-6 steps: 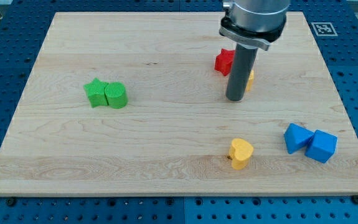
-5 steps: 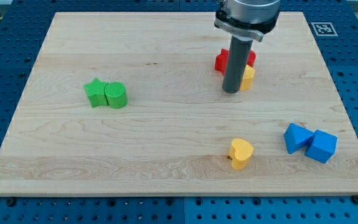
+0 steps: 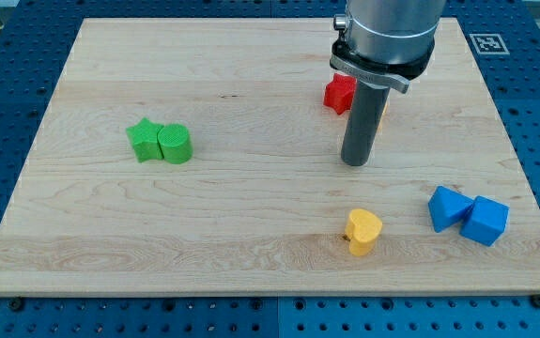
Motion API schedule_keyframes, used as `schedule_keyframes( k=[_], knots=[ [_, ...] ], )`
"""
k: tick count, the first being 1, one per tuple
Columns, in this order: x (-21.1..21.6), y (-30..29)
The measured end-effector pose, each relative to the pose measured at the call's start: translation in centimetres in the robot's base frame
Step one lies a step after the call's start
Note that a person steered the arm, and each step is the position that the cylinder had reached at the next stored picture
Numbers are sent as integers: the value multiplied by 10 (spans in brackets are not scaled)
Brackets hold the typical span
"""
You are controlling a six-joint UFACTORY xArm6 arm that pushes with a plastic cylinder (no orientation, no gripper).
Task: Slide the yellow heart towards the red star
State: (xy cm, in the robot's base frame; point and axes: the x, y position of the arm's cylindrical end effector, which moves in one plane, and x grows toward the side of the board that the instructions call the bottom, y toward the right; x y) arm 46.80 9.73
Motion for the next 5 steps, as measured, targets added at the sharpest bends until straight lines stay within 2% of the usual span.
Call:
schedule_keyframes(
  k=[2, 4, 5],
  knots=[
    [5, 0],
    [50, 6],
    [58, 12]
  ],
)
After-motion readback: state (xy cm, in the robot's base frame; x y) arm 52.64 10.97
